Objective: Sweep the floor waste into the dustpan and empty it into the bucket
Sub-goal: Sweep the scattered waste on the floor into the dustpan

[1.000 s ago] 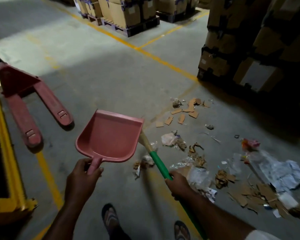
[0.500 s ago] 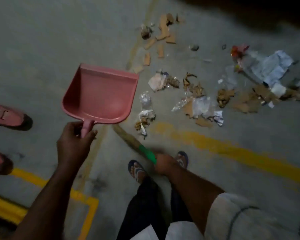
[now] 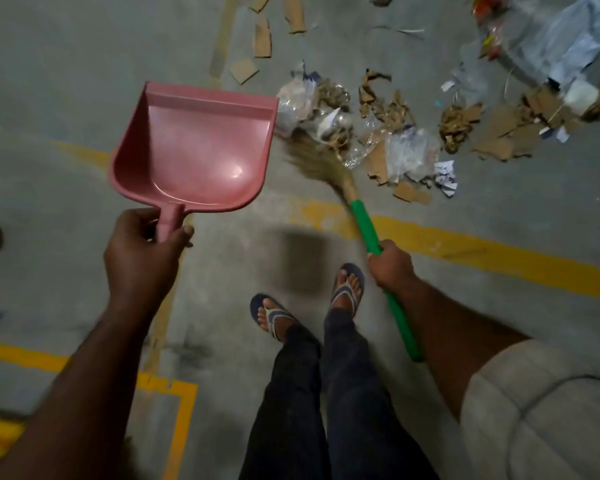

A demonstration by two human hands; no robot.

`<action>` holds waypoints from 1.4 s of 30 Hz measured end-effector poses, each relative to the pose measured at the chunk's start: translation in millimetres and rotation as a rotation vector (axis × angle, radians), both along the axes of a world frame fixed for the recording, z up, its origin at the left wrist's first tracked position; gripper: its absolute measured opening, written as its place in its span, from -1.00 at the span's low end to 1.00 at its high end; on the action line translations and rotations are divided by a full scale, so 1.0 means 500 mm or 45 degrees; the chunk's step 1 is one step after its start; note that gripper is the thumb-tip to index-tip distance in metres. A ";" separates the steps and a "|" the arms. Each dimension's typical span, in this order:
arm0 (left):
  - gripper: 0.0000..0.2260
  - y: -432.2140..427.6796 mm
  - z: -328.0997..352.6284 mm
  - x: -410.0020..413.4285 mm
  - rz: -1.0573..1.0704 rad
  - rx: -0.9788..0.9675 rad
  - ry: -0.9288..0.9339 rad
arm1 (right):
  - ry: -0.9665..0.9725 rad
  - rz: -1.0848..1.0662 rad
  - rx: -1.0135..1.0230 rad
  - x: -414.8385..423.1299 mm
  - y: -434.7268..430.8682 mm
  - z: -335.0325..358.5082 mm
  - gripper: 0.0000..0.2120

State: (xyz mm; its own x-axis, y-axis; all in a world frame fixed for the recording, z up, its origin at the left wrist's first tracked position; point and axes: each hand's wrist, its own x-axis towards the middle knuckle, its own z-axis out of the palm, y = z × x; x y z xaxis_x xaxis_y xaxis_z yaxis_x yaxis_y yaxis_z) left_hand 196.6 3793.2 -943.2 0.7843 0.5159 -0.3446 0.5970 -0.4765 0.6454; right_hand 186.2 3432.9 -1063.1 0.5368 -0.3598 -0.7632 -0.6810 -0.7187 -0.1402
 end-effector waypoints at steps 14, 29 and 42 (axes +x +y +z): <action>-0.65 -0.087 0.094 0.119 -0.116 -0.072 -0.148 | -0.410 -0.371 0.076 0.039 -0.051 0.083 -0.62; -0.59 -0.177 0.052 0.145 -0.124 -0.001 -0.130 | -0.269 0.129 0.460 0.162 0.068 0.044 -0.62; -0.52 -0.220 -0.039 0.183 -0.175 0.071 -0.064 | -0.250 -0.357 0.149 0.329 -0.186 -0.173 -0.70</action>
State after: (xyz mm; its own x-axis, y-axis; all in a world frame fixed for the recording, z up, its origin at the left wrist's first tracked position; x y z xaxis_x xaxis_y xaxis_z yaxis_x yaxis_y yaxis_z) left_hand 288.2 3683.1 -962.9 0.8643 0.4200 -0.2768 0.4913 -0.5872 0.6433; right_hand 350.8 3340.1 -1149.4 0.5703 -0.4298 -0.7000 -0.8011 -0.4793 -0.3584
